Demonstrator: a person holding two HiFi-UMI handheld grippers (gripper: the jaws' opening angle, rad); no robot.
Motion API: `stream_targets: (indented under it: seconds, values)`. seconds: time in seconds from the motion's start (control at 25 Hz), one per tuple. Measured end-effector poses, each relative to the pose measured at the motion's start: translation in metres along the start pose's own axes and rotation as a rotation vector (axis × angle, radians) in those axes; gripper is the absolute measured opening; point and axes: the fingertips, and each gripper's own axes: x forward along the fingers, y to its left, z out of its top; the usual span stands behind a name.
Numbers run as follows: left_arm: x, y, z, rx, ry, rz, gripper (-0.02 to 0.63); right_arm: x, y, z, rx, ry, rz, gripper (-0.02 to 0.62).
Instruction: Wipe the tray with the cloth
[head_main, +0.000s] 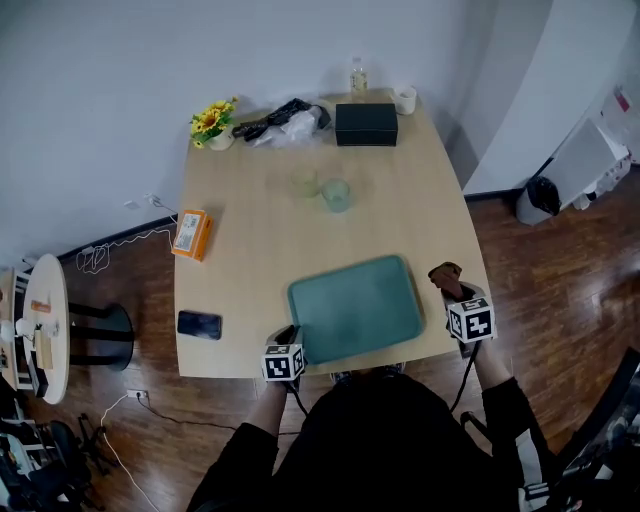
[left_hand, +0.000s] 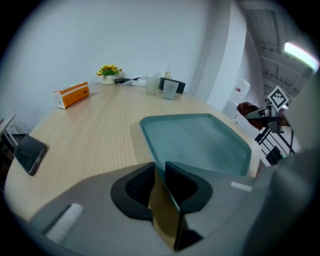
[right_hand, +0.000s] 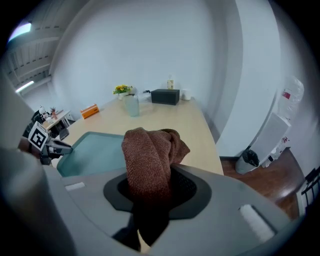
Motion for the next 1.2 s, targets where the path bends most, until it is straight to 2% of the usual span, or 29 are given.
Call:
stream_targets:
  seconds: [0.12,0.36,0.44,0.52,0.64,0.8,0.88,1.04,1.12,1.2]
  values:
    - [-0.043,-0.013,0.044,0.007,-0.201,-0.021,0.049,-0.031,0.024,0.031,-0.013,-0.137,0.071,0.112]
    - [-0.188,-0.093,0.179,0.149,-0.631,-0.116,0.044,-0.121,0.095,0.116,-0.111,-0.448,0.241,0.112]
    - [-0.223,-0.116,0.208,0.210,-0.737,-0.126,0.021,-0.154,0.122,0.143,-0.125,-0.561,0.308,0.112]
    - [-0.244,-0.135,0.225,0.238,-0.818,-0.146,0.003,-0.181,0.148,0.161,-0.148,-0.654,0.370,0.112]
    - [-0.253,-0.158,0.236,0.237,-0.863,-0.184,0.003,-0.207,0.168,0.179,-0.197,-0.729,0.404,0.112]
    - [-0.245,-0.160,0.234,0.239,-0.829,-0.172,0.003,-0.206,0.152,0.188,-0.192,-0.758,0.362,0.112]
    - [-0.244,-0.149,0.231,0.217,-0.821,-0.155,0.003,-0.180,0.120,0.179,-0.148,-0.727,0.289,0.112]
    - [-0.245,-0.130,0.227,0.174,-0.797,-0.102,0.003,-0.117,0.021,0.134,-0.029,-0.575,0.078,0.112]
    - [-0.245,-0.126,0.224,0.172,-0.778,-0.086,0.003,-0.107,-0.016,0.115,0.030,-0.518,0.018,0.112]
    - [-0.245,-0.123,0.223,0.165,-0.788,-0.084,0.003,-0.099,-0.030,0.104,0.046,-0.483,-0.009,0.112]
